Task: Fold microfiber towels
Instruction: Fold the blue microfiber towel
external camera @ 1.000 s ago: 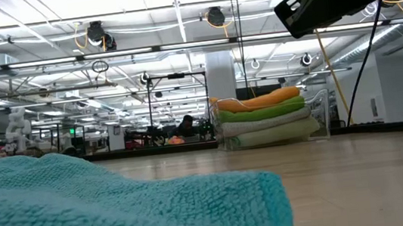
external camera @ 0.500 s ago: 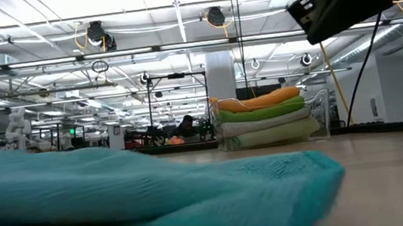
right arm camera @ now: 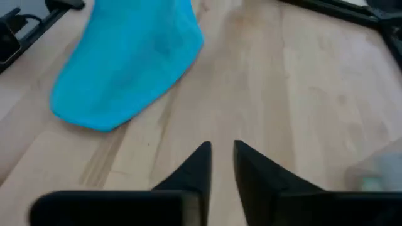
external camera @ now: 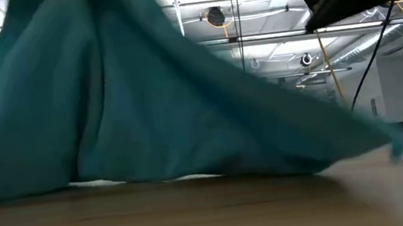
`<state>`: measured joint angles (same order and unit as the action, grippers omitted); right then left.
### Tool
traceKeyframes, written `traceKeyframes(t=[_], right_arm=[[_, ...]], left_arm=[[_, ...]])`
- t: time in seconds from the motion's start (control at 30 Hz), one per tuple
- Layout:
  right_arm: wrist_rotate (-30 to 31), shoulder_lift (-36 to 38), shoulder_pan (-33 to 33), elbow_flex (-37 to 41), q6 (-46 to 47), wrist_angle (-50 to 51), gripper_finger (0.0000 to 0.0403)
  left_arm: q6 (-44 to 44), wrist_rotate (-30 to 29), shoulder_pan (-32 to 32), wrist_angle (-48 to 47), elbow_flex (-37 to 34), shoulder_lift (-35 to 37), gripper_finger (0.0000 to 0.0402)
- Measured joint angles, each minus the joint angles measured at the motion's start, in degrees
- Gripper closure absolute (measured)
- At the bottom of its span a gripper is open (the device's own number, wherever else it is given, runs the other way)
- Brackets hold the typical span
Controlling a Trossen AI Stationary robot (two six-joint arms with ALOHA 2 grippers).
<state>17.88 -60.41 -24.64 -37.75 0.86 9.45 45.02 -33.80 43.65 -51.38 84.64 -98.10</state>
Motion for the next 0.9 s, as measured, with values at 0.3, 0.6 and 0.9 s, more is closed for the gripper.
traceKeyframes(t=[0.3,0.6,0.9], right_arm=[[-0.1,-3.8,-1.6,15.7,2.5,-35.1,0.0239],[3.8,-17.8,-4.6,17.1,2.2,-47.3,0.0212],[20.9,-27.4,-5.8,17.1,-5.7,-57.8,0.0213]], left_arm=[[-15.3,-1.0,-9.7,1.9,0.0,7.6,0.0397],[-16.9,0.3,-19.5,2.0,0.0,7.4,0.0384],[-20.7,-0.8,-25.7,5.9,0.0,7.4,0.0384]])
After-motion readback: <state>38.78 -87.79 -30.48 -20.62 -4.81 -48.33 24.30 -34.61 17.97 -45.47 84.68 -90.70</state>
